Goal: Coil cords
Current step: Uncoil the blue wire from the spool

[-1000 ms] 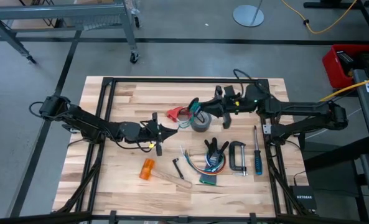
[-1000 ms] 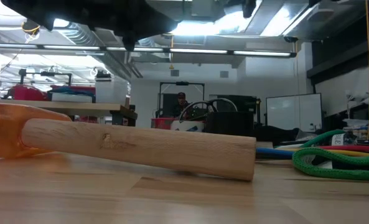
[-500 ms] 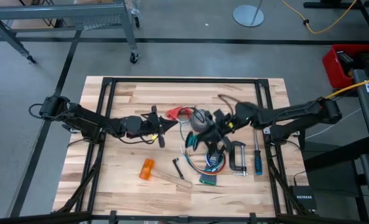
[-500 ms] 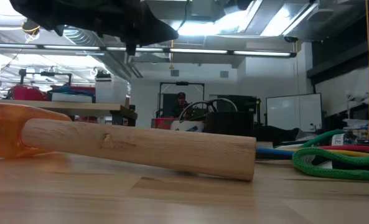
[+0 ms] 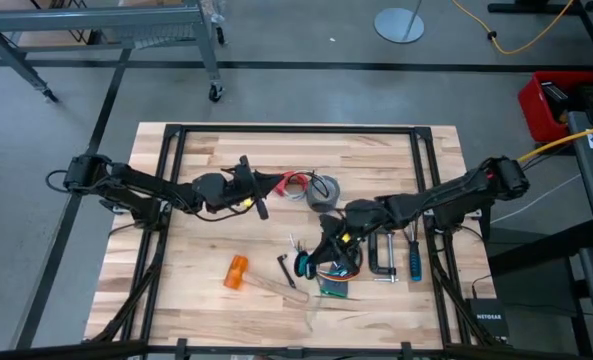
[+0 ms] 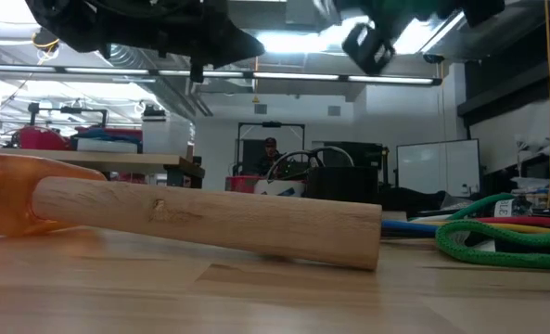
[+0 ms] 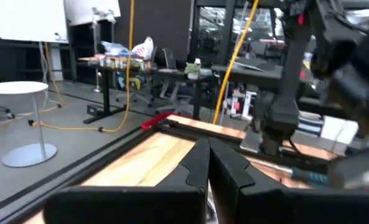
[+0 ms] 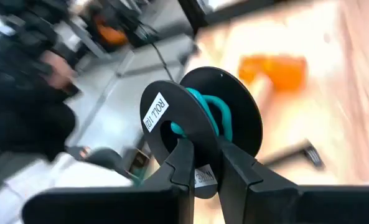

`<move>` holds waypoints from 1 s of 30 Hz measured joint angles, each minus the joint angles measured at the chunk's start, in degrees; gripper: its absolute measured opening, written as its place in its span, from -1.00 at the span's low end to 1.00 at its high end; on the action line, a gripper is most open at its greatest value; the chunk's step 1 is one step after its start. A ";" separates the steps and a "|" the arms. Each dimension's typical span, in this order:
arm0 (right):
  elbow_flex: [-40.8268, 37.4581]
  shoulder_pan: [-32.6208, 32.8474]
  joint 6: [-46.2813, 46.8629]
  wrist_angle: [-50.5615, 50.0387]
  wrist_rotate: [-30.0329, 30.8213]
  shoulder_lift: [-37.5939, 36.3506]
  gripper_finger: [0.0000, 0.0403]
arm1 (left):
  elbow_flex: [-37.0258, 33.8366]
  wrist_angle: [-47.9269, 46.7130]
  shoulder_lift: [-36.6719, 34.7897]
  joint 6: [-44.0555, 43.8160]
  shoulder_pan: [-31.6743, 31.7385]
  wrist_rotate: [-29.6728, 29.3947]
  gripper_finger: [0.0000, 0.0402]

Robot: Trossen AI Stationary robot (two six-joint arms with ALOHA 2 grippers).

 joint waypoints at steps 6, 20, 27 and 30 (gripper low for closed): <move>-0.04 -0.05 -0.05 -5.35 5.16 1.02 -0.78 | 0.00 -0.47 -0.01 -0.05 -0.29 0.04 -1.00; -0.02 -5.30 -6.73 -3.18 19.10 -5.30 -0.78 | 0.00 -8.00 -0.02 -4.60 -4.34 13.76 -1.00; 0.00 -10.03 -6.98 3.67 17.01 -10.03 -0.78 | -0.01 -13.93 -0.04 -6.31 -8.18 14.80 -0.82; 0.01 -11.39 -7.11 6.22 13.67 -11.01 -0.78 | -0.02 -15.20 0.38 -6.88 -9.42 14.72 -0.62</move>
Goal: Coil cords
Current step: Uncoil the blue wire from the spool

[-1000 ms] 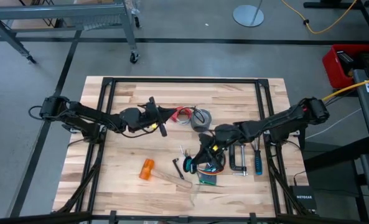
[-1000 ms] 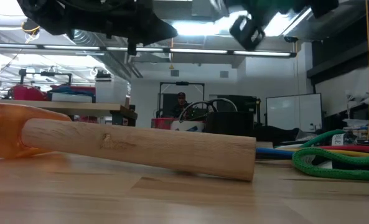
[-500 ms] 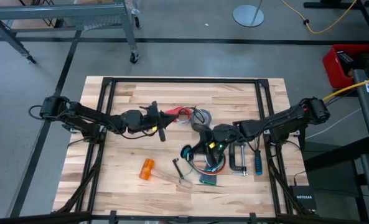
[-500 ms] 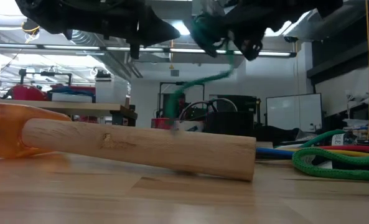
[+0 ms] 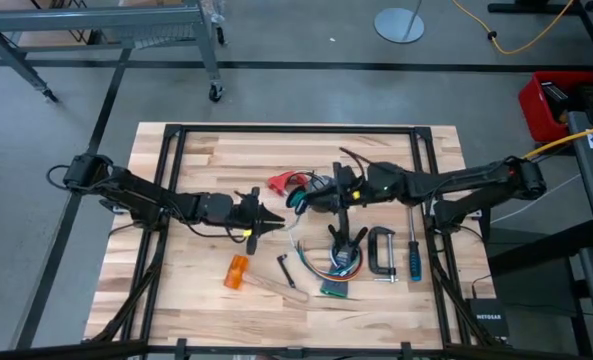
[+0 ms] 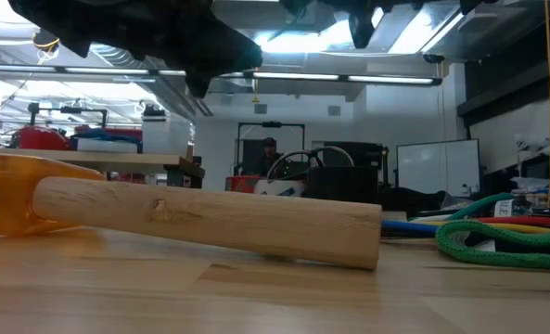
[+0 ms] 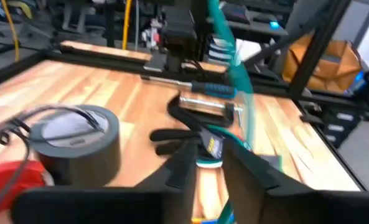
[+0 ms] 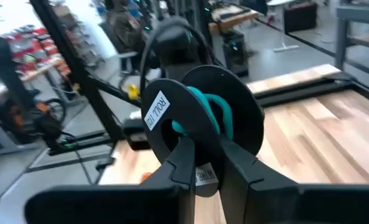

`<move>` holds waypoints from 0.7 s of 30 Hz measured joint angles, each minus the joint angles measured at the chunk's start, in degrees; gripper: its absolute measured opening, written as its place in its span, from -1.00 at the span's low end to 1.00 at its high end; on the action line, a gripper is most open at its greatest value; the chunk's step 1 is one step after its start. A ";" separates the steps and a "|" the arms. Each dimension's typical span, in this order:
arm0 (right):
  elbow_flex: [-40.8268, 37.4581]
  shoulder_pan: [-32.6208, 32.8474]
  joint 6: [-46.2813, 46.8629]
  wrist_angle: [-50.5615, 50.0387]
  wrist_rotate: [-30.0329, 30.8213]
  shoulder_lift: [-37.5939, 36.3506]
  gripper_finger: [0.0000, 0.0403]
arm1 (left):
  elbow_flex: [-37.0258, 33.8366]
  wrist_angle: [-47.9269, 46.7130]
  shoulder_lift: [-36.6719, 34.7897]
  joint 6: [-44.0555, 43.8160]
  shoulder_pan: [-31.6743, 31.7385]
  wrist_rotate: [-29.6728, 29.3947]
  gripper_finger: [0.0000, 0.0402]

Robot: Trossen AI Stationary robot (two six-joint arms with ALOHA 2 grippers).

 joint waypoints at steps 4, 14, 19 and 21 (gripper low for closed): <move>0.00 -0.06 -0.19 1.00 -1.35 -0.10 -0.78 | 0.00 0.31 0.23 1.18 -0.51 -0.15 -0.40; 0.00 0.04 -3.44 -1.22 -1.35 -0.08 -0.78 | 0.00 0.55 0.21 -0.55 -0.75 0.17 -0.29; -0.01 0.06 -5.64 -5.37 -0.09 -0.06 -0.78 | 0.00 0.42 0.21 -1.00 -0.75 2.61 -0.29; 0.00 0.06 -5.66 -5.65 0.55 -0.04 -0.78 | 0.00 0.40 0.21 -1.09 -0.75 3.94 -0.29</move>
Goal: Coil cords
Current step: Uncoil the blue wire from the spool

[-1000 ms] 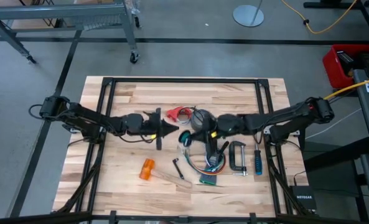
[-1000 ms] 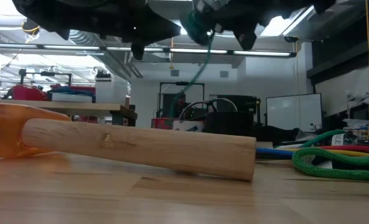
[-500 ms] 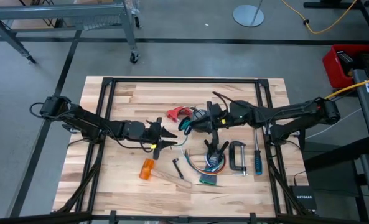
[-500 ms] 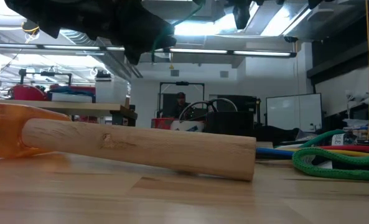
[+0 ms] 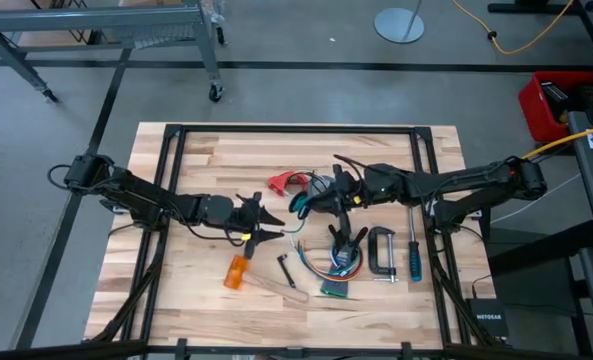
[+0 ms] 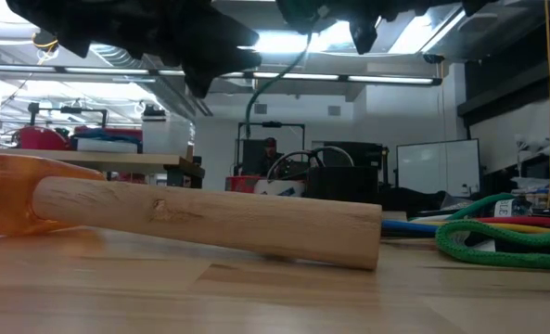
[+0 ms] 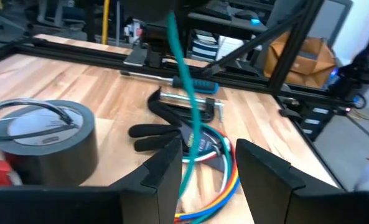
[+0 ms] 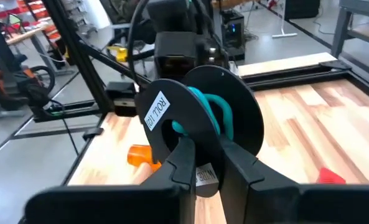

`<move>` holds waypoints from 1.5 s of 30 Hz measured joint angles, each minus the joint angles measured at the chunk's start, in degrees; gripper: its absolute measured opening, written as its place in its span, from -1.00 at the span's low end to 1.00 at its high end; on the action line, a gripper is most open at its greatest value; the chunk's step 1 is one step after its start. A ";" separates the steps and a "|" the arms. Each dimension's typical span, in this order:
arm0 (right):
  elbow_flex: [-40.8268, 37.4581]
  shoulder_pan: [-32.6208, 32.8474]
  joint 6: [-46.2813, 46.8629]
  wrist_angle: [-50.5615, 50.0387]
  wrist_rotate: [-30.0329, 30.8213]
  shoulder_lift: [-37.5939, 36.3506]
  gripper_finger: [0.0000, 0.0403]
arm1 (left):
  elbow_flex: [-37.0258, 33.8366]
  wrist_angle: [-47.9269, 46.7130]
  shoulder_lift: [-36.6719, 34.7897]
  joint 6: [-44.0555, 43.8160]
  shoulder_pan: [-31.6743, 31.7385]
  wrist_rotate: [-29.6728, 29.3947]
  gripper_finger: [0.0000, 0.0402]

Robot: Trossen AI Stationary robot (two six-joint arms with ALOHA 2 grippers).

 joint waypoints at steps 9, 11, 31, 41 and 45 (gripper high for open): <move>0.01 0.00 1.37 6.36 0.63 0.00 -0.78 | 0.00 0.21 0.00 3.09 -1.34 1.89 -0.29; 0.01 0.00 1.44 6.34 0.32 0.00 -0.78 | 0.00 0.75 0.00 4.17 -1.65 0.65 -0.29; 0.01 0.02 2.56 3.22 -0.39 0.00 -0.78 | 0.00 1.76 0.00 7.75 -2.95 -1.61 -0.29; 0.01 0.02 3.54 4.78 -0.37 0.00 -0.78 | 0.00 1.75 0.00 8.80 -2.91 -5.50 -0.29; 0.01 0.07 3.54 4.82 -0.39 0.02 -0.78 | 0.00 1.74 0.00 9.91 -2.86 -5.76 -0.29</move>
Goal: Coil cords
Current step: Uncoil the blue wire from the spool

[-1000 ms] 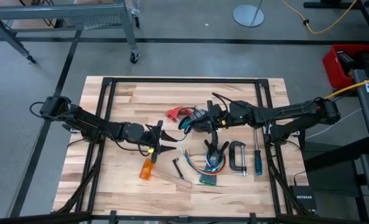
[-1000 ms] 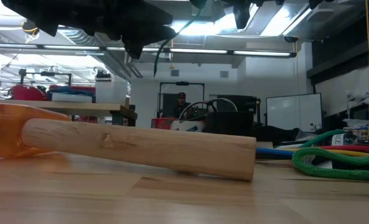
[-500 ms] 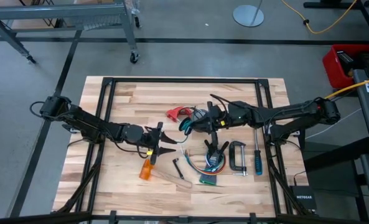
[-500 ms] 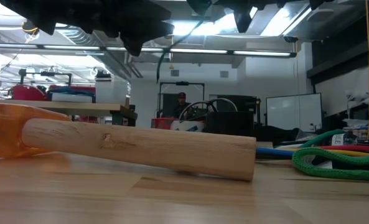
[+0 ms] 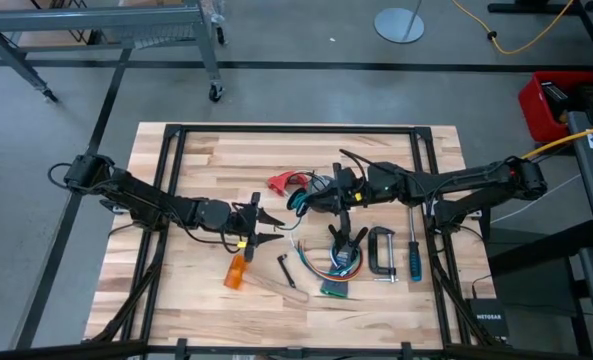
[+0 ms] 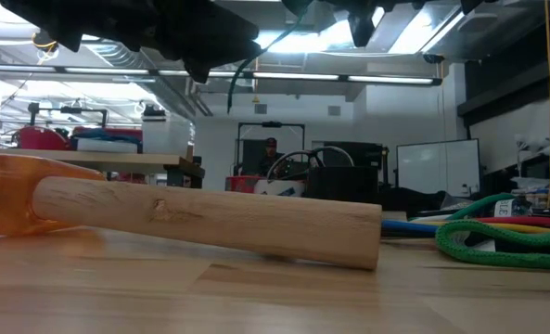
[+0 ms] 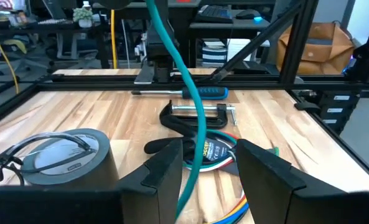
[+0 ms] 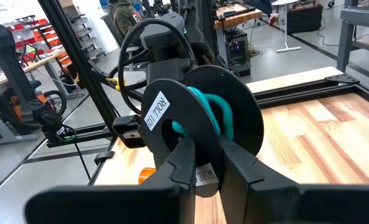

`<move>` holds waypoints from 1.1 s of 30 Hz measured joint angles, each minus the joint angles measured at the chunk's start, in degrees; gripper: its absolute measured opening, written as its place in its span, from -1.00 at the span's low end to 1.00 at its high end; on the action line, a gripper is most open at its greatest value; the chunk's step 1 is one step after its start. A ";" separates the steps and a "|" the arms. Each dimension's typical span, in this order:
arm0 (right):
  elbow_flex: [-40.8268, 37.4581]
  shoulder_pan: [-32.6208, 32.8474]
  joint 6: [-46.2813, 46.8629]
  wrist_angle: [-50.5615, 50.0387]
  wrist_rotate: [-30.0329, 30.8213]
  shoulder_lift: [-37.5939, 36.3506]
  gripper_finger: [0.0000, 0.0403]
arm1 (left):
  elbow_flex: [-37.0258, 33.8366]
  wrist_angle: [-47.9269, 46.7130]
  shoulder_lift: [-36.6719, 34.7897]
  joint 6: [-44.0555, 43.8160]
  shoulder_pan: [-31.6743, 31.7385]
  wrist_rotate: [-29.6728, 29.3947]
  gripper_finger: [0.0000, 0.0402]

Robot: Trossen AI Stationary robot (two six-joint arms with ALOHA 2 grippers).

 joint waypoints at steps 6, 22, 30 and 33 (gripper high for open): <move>0.00 0.00 0.33 0.04 0.01 0.04 -0.78 | 0.00 0.01 0.00 0.03 0.00 0.00 -0.29; 0.00 0.00 3.12 3.31 0.01 0.04 -0.78 | 0.00 -0.02 0.00 0.26 0.83 0.02 -0.29; 0.00 0.00 3.04 2.62 0.01 0.04 -0.78 | 0.00 -0.07 0.00 0.28 0.81 0.02 -0.36; 0.00 0.00 3.04 2.61 -0.40 0.04 -0.78 | 0.00 -0.23 0.00 0.28 0.81 0.04 -0.54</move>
